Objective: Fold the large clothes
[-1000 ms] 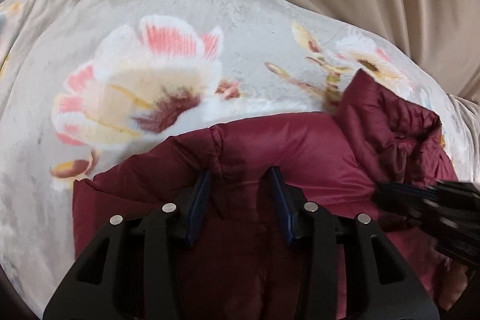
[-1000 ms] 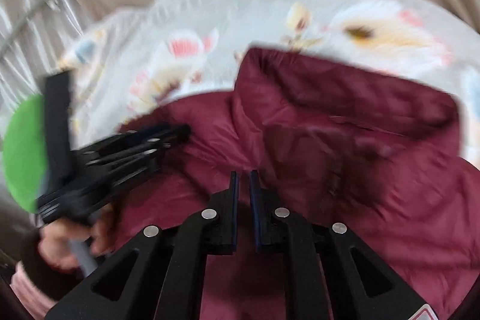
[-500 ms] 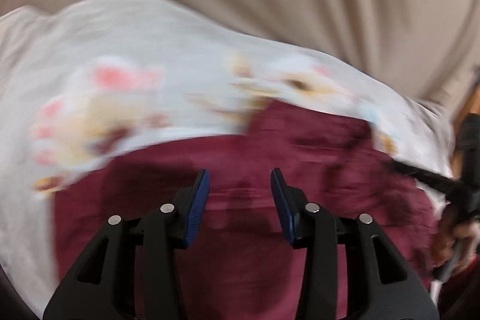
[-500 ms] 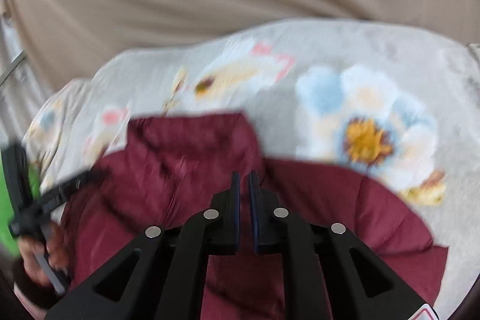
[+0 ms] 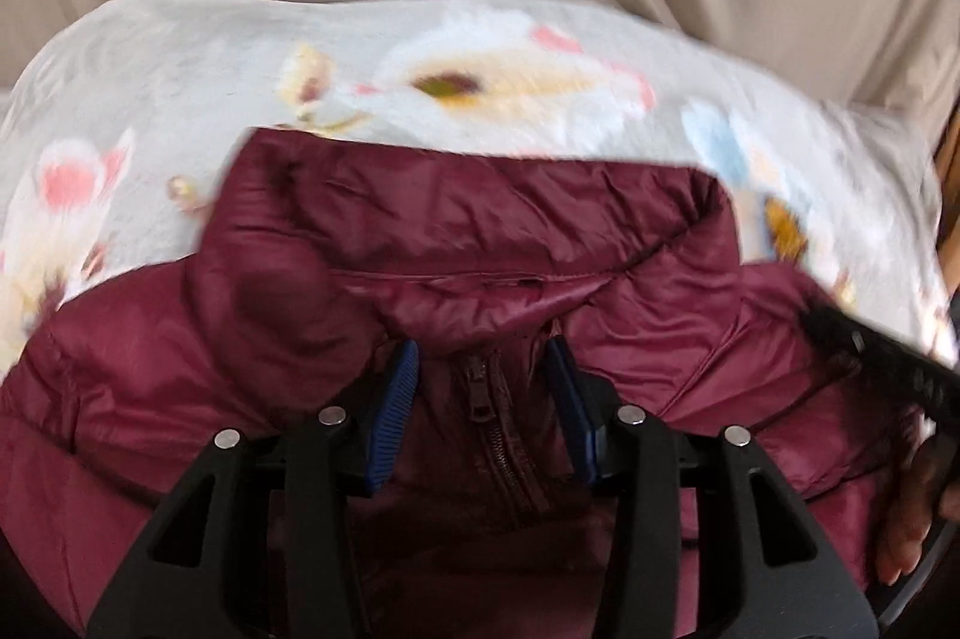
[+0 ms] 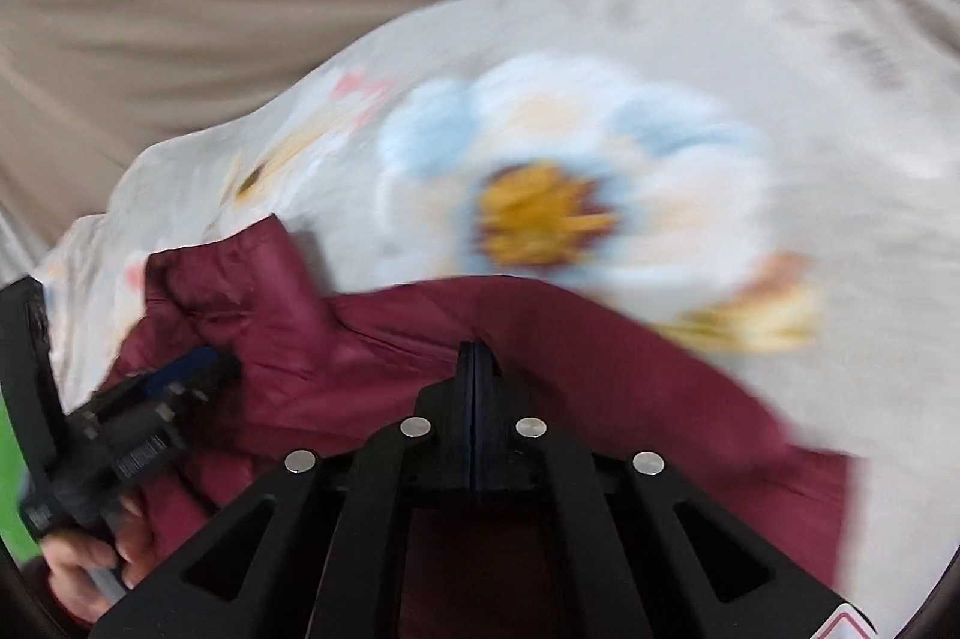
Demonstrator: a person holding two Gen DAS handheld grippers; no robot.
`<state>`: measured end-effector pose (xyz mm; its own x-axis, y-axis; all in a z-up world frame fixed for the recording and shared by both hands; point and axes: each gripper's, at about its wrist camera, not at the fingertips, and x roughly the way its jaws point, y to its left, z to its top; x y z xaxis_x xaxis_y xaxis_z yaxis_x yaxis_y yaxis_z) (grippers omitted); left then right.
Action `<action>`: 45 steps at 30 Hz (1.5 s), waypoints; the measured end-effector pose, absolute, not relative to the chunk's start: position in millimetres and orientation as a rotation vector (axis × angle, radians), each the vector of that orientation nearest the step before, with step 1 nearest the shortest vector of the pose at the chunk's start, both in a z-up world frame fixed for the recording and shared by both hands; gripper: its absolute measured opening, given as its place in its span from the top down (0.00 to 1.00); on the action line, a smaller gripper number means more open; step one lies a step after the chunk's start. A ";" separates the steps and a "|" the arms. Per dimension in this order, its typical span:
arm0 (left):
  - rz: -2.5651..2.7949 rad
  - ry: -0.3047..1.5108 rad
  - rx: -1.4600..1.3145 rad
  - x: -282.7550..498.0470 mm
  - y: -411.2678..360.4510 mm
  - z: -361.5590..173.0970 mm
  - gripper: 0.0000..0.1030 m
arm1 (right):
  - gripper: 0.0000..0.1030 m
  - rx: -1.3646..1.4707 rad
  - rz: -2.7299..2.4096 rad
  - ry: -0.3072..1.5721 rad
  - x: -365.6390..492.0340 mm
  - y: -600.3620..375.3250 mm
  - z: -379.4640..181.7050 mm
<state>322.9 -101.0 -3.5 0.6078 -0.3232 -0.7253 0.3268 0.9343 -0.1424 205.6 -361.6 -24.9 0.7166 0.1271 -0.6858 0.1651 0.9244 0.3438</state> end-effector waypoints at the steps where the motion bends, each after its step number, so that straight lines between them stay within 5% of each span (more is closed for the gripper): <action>1: -0.377 0.831 -0.026 318.5 -91.3 1.8 0.58 | 0.99 0.397 -0.027 0.772 195.2 -364.2 -20.4; 7: -0.413 0.768 -0.034 244.2 -12.1 44.4 0.41 | 0.83 0.337 0.035 0.716 81.9 -372.0 9.9; 9: -0.399 0.764 0.003 214.1 10.2 45.8 0.41 | 0.66 0.377 0.109 0.718 49.3 -372.3 8.2; 14: -0.308 0.841 0.014 177.3 51.8 16.8 0.41 | 0.66 0.367 0.174 0.721 30.8 -346.0 -5.0; 19: -0.218 0.856 -0.031 168.7 88.4 -13.2 0.39 | 0.83 0.339 0.096 0.888 38.1 -334.1 -62.2; 22: -0.190 0.856 -0.052 158.6 102.5 -9.0 0.41 | 0.83 0.406 0.079 0.880 13.7 -346.8 -57.0; 25: -0.231 0.856 -0.104 128.2 123.3 4.7 0.39 | 0.75 0.395 0.059 0.826 -34.8 -354.1 -42.9; 27: -0.277 0.852 -0.131 97.2 141.5 12.1 0.25 | 0.50 0.373 0.064 0.784 -89.9 -361.6 -37.2; 29: -0.326 0.861 -0.147 64.7 159.0 14.2 0.20 | 0.38 0.381 0.093 0.771 -132.6 -368.6 -40.1; 35: -0.410 0.945 -0.231 -33.2 217.3 -4.6 0.14 | 0.28 0.565 0.253 0.799 -239.9 -374.2 -75.3; 41: -0.412 0.971 -0.394 -55.6 226.4 -33.7 0.17 | 0.26 0.625 0.231 0.765 -244.0 -355.7 -94.2; 43: -0.436 0.955 -0.370 -59.3 213.6 -32.3 0.35 | 0.37 0.661 0.258 0.739 -238.5 -349.9 -91.7; 45: -0.476 0.961 -0.357 -58.5 200.9 -29.3 0.59 | 0.73 0.684 0.279 0.715 -231.9 -342.2 -89.7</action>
